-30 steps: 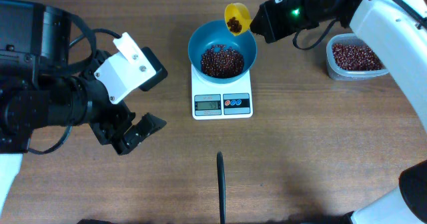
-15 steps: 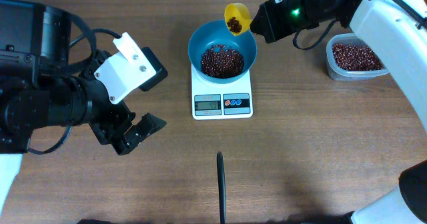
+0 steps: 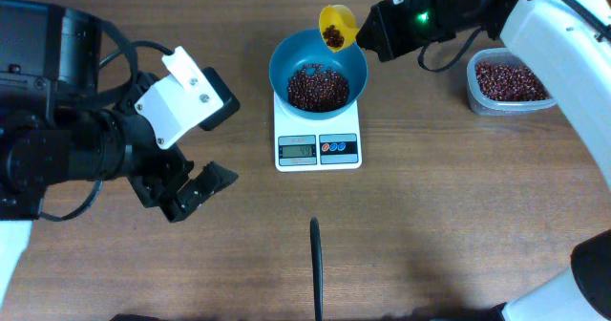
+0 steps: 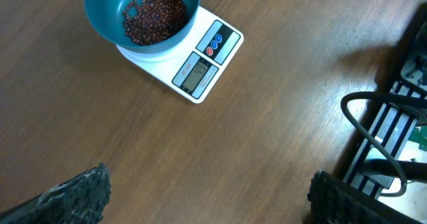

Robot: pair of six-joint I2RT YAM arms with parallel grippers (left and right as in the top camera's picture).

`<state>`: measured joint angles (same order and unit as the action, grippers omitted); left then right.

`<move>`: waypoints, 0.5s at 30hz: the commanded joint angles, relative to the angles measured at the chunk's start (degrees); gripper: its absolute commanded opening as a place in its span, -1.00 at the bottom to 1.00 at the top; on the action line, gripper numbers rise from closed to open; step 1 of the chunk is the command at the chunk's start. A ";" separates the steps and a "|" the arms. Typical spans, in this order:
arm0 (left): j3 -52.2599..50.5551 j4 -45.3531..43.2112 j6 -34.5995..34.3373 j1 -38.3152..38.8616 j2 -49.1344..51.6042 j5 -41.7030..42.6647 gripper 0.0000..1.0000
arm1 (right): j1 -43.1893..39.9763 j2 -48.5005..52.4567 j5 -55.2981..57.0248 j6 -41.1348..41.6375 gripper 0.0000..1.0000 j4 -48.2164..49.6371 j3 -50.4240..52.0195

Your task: Scoop item into bowl and weigh 50g on scale

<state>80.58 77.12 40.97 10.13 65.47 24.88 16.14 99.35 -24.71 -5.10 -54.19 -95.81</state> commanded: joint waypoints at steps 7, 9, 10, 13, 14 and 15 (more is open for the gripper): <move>1.07 -0.04 0.94 -0.28 0.04 0.83 0.98 | -0.42 -1.70 -3.34 0.07 -0.92 -1.62 -1.77; 1.07 -0.04 0.94 -0.28 0.04 0.83 0.98 | -0.42 -1.70 -3.28 0.04 -0.92 -1.70 -1.77; 1.07 -0.04 0.94 -0.28 0.04 0.83 0.98 | -0.39 -1.70 -1.27 0.07 -0.92 -1.64 -1.77; 1.07 -0.04 0.94 -0.28 0.04 0.83 0.97 | 0.35 -1.70 3.26 0.07 -0.92 -1.36 -1.77; 1.07 -0.04 0.94 -0.28 0.04 0.83 0.97 | 0.33 -1.70 1.33 0.04 -0.92 -1.46 -1.77; 1.07 -0.04 0.94 -0.28 0.04 0.83 0.98 | -0.04 -1.70 0.79 0.07 -0.92 -1.57 -1.77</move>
<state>80.58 77.12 40.97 10.13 65.47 24.91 16.12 99.35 -23.79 -4.91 -55.72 -96.03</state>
